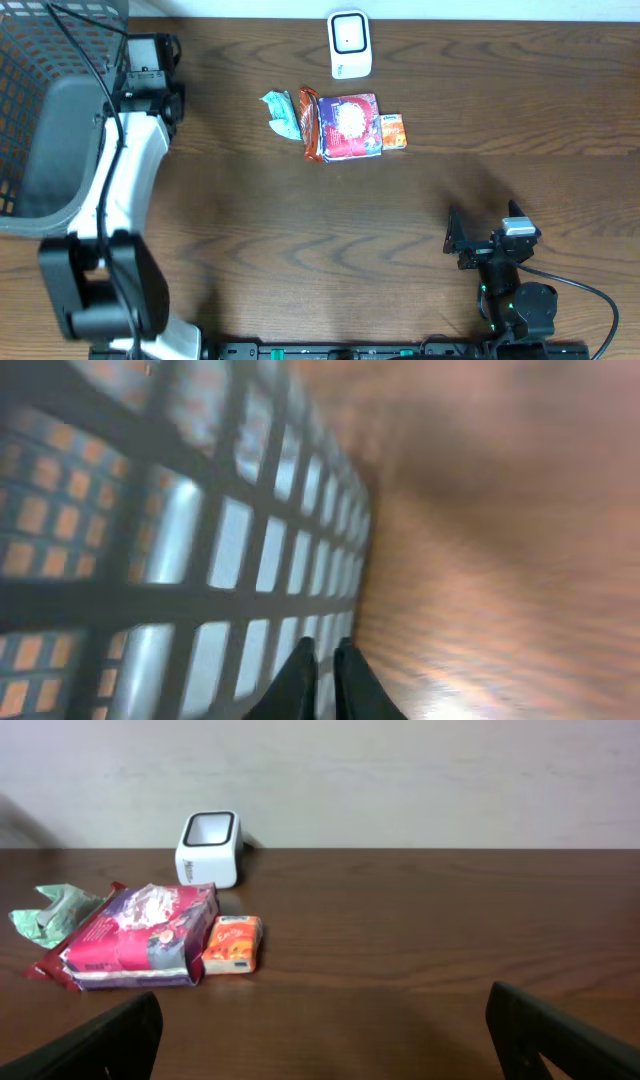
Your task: Scan the item barcode
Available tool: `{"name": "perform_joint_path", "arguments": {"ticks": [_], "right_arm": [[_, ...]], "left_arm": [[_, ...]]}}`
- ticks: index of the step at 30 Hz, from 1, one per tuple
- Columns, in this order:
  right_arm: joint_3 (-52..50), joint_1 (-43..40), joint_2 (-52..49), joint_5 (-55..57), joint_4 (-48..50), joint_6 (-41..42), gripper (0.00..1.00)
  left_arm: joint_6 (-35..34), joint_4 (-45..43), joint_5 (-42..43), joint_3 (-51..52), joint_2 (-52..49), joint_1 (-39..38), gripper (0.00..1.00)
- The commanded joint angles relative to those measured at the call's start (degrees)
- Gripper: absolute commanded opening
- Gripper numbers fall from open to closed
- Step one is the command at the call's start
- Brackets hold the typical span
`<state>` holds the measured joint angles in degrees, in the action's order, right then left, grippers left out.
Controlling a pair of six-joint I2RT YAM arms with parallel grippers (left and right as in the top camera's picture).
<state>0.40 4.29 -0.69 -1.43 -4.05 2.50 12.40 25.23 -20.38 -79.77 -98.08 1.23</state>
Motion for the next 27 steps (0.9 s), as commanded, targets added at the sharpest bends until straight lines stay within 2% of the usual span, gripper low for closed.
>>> {"name": "perform_joint_path", "arguments": {"ticks": [1, 5, 8, 10, 11, 15, 27], "right_arm": [[-0.09, -0.13, 0.04, 0.46, -0.24, -0.44, 0.99], [-0.09, -0.13, 0.04, 0.46, -0.24, -0.44, 0.99], [-0.09, -0.13, 0.04, 0.46, -0.24, -0.44, 0.99], [-0.09, -0.13, 0.04, 0.46, -0.24, -0.44, 0.99], [-0.09, -0.13, 0.04, 0.46, -0.24, -0.44, 0.99], [-0.09, -0.13, 0.04, 0.46, -0.24, -0.44, 0.99], [-0.09, -0.13, 0.04, 0.46, -0.24, -0.44, 0.99]], "left_arm": [[-3.76, 0.48, 8.37, -0.72, 6.60, -4.46, 0.27], [-3.78, 2.82, 16.98, -0.72, 9.53, -9.44, 0.46], [-5.31, 5.44, 21.90, -0.72, 10.03, -13.22, 0.74], [-5.92, 7.65, 22.97, -0.72, 10.01, -15.58, 0.84], [-5.88, 8.90, 22.93, -0.72, 10.01, -16.72, 1.00], [-5.88, 14.25, 22.91, -0.72, 10.01, -19.23, 0.98], [-5.90, 27.71, 23.65, -0.70, 10.01, -19.10, 0.98]]}}
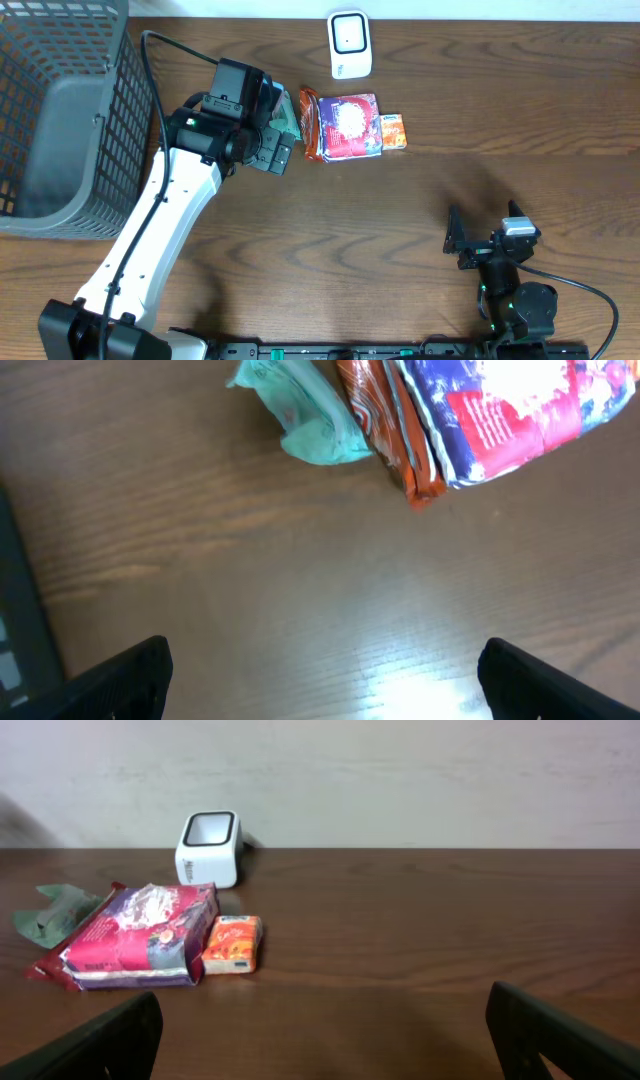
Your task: Scan the item barcode
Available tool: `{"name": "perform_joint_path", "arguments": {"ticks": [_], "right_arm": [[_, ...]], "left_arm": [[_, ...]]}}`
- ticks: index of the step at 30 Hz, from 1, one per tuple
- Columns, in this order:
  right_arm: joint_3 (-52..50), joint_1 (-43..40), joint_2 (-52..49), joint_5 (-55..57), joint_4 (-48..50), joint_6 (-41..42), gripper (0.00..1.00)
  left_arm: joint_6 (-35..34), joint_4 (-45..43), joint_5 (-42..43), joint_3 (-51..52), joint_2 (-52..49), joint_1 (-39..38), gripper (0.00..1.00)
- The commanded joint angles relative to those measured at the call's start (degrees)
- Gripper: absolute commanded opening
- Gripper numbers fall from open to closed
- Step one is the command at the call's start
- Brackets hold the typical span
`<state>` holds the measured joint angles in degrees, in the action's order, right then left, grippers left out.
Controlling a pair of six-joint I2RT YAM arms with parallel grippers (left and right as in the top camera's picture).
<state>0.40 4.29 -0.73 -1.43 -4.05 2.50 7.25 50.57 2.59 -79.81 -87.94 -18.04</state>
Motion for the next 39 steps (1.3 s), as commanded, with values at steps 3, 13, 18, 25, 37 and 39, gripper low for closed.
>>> {"name": "perform_joint_path", "arguments": {"ticks": [3, 13, 18, 25, 37, 39], "right_arm": [[-0.09, -0.13, 0.09, 0.46, -0.24, -0.44, 0.99], [-0.09, -0.13, 0.09, 0.46, -0.24, -0.44, 0.99], [-0.09, -0.13, 0.09, 0.46, -0.24, -0.44, 0.99], [-0.09, -0.13, 0.09, 0.46, -0.24, -0.44, 0.99], [-0.09, -0.13, 0.09, 1.01, -0.20, -0.46, 0.99], [-0.09, -0.13, 0.09, 1.99, 0.26, -0.44, 0.99]], "left_arm": [[-0.72, 3.37, 0.66, -0.66, -0.13, 0.17, 0.98], [-0.72, 3.37, 0.66, -0.66, -0.13, 0.17, 0.98], [-0.72, 3.37, 0.66, -0.66, -0.13, 0.17, 0.98], [-0.72, 3.37, 0.66, -0.66, -0.13, 0.17, 0.98], [-0.72, 3.37, 0.66, -0.66, -0.13, 0.17, 0.98], [-0.72, 3.37, 0.66, -0.66, -0.13, 0.17, 0.98]]}}
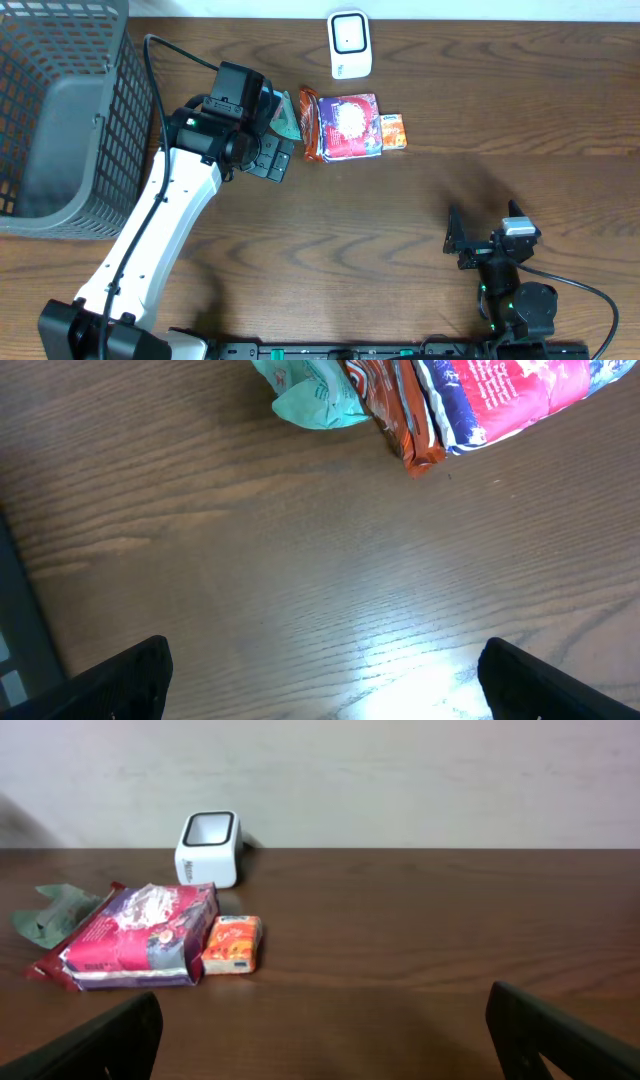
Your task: Scan the item barcode
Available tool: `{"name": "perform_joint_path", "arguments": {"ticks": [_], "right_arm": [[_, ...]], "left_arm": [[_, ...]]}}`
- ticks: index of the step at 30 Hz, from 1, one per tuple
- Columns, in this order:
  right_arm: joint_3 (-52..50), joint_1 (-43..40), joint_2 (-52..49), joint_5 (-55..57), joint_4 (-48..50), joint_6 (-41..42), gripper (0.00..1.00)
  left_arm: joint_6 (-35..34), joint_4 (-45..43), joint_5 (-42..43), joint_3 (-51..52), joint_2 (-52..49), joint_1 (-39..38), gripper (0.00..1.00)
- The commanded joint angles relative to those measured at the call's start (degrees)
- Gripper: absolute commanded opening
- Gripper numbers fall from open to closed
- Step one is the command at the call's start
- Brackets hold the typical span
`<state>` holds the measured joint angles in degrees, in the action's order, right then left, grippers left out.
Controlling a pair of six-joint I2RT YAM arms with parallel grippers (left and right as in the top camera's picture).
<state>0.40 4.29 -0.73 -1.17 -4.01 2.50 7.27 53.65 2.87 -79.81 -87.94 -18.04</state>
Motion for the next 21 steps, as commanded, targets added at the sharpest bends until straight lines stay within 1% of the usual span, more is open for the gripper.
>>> {"name": "perform_joint_path", "arguments": {"ticks": [1, 3, 5, 7, 9, 12, 14, 17, 20, 21], "right_arm": [[-0.09, -0.13, 0.09, 1.55, 0.70, -0.17, 0.99], [-0.09, -0.11, 0.09, -2.49, 2.89, 5.33, 0.99], [-0.09, -0.11, 0.09, -8.85, 5.86, 13.14, 0.99], [-0.09, -0.11, 0.09, -17.33, 8.59, 22.64, 0.99], [-0.09, -0.13, 0.09, -21.46, 9.84, 28.68, 0.99], [-0.09, -0.13, 0.09, -23.89, 12.63, 35.19, 0.99], [-0.09, -0.11, 0.09, -26.56, 15.65, 36.39, 0.99], [-0.09, -0.07, 0.09, -30.97, 26.25, 39.56, 0.99], [0.07, -0.07, 0.09, -31.74, 38.75, 45.20, 0.99], [0.33, -0.07, 0.09, -31.74, 41.11, 45.75, 0.99]], "left_arm": [[-0.74, 0.28, 0.37, -0.66, -0.13, 0.17, 0.98], [-0.74, 0.28, 0.37, -0.66, -0.13, 0.17, 0.98], [-0.74, 0.28, 0.37, -0.66, -0.13, 0.17, 0.98], [-0.74, 0.28, 0.37, -0.66, -0.13, 0.17, 0.98], [-0.74, 0.28, 0.37, -0.66, -0.13, 0.17, 0.98], [-0.74, 0.28, 0.37, -0.68, -0.13, 0.17, 0.98], [-0.74, 0.28, 0.37, -0.66, -0.13, 0.17, 0.98], [-0.74, 0.28, 0.37, -0.66, -0.13, 0.17, 0.98], [-0.74, 0.28, 0.37, -0.66, -0.13, 0.17, 0.98], [-0.74, 0.28, 0.37, -0.66, -0.13, 0.17, 0.98]]}}
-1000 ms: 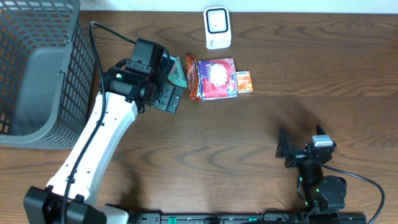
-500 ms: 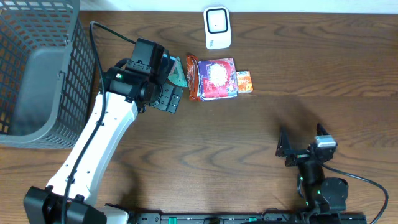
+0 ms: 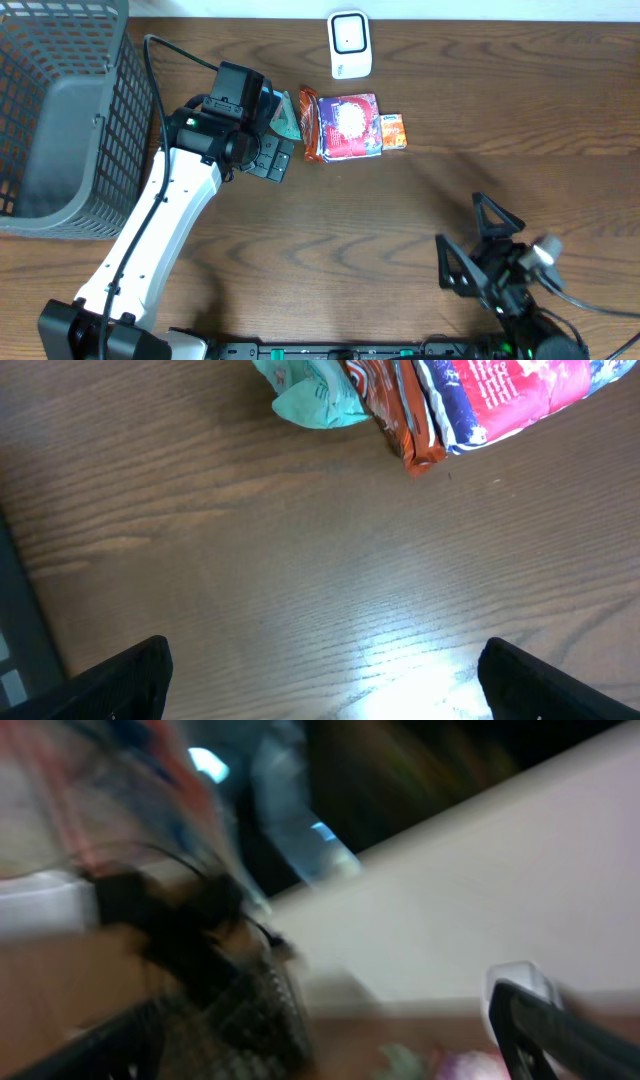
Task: Scan the item barcode
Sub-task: 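Raise the right arm and reach toward the orange tissue pack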
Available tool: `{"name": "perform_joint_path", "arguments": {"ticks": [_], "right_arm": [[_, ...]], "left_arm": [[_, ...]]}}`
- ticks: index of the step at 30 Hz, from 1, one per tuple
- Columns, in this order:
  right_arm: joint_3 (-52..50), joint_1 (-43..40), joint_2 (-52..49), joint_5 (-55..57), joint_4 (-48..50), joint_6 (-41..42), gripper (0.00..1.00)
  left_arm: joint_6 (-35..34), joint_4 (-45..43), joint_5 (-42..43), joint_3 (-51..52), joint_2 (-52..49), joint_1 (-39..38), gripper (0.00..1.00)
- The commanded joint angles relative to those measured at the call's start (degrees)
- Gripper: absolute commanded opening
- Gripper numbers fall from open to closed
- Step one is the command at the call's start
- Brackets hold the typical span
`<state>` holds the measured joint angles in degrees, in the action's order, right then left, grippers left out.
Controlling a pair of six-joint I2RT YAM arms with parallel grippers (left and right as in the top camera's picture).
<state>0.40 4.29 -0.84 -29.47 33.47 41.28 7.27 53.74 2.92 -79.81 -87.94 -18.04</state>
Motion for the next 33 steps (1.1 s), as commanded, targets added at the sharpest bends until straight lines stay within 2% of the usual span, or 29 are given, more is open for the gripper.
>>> {"name": "perform_joint_path", "arguments": {"ticks": [1, 4, 9, 16, 25, 29, 33], "right_arm": [[0.92, -0.07, 0.20, -3.04, 5.62, 6.93, 0.99], [3.89, -0.09, 0.11, 0.59, 5.79, 5.70, 0.99], [13.38, -0.09, -2.47, 2.19, -0.90, -5.66, 0.99], [34.95, -0.09, -17.92, 2.19, -31.19, -23.85, 0.99], [68.35, -0.07, -50.97, 1.60, -73.83, -38.58, 0.99], [83.38, -0.07, -65.51, 6.82, -94.16, -41.83, 0.99], [91.43, -0.07, -75.65, 4.79, -104.52, -38.84, 0.99]], "left_arm": [[-0.74, 0.20, 0.33, -0.66, -0.13, 0.17, 0.98], [-0.74, 0.20, 0.33, -0.66, -0.13, 0.17, 0.98], [-0.74, 0.20, 0.33, -0.68, -0.13, 0.17, 0.98], [-0.74, 0.20, 0.33, -0.66, -0.13, 0.17, 0.98], [-0.74, 0.20, 0.33, -0.66, -0.13, 0.17, 0.98], [-0.74, 0.20, 0.33, -0.68, -0.13, 0.17, 0.98], [-0.74, 0.20, 0.33, -0.66, -0.13, 0.17, 0.98]]}}
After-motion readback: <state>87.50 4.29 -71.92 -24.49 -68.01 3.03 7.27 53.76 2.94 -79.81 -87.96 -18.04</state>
